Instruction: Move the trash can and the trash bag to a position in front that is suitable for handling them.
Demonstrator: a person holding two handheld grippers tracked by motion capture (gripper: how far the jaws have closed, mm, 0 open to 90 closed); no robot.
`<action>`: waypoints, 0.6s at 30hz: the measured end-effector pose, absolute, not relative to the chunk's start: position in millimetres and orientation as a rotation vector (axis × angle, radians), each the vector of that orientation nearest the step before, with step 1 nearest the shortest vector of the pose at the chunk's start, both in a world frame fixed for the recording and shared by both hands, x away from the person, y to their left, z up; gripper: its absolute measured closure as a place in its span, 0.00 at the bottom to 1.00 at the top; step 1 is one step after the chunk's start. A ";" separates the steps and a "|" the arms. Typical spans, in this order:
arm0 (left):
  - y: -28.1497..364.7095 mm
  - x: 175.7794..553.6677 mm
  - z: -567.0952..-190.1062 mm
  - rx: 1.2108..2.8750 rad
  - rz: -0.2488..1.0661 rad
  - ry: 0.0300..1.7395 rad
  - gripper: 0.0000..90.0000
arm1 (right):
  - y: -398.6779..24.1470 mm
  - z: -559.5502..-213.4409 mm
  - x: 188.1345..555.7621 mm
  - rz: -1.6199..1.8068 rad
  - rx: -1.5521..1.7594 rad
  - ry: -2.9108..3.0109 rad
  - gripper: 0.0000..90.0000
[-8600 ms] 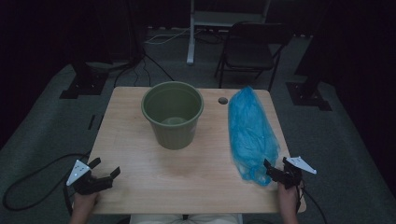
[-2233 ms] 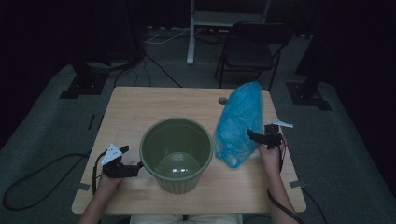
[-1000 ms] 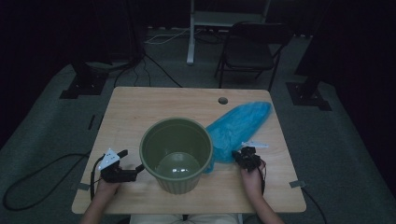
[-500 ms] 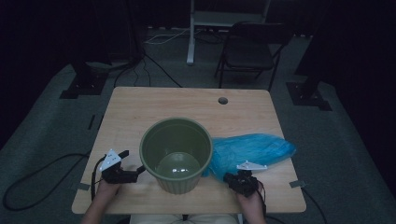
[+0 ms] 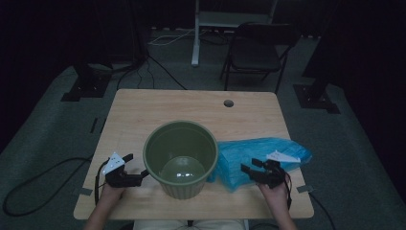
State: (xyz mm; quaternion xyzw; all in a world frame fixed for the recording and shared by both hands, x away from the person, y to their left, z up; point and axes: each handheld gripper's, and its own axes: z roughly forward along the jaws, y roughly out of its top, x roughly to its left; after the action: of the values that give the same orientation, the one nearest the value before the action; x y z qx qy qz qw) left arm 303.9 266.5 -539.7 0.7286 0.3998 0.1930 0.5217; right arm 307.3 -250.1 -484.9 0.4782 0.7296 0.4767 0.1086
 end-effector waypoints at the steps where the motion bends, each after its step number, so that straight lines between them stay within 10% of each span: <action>1: 266.2 304.1 -539.5 1.749 0.468 0.954 0.01 | -246.9 -482.7 319.2 1.414 1.388 2.147 0.35; 9: 269.6 302.0 -538.6 1.745 0.462 0.952 0.01 | -202.2 -496.7 411.8 1.245 1.308 2.292 0.31; 18: 278.0 297.2 -537.0 1.720 0.466 0.968 0.00 | -181.5 -536.4 433.2 0.978 1.246 2.420 0.33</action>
State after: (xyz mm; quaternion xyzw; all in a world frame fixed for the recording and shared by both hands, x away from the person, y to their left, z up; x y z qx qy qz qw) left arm 297.2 278.0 -537.0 0.7202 0.4052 0.1950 0.5283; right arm 433.2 -181.5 -536.4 0.4276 0.8302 0.3356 0.1241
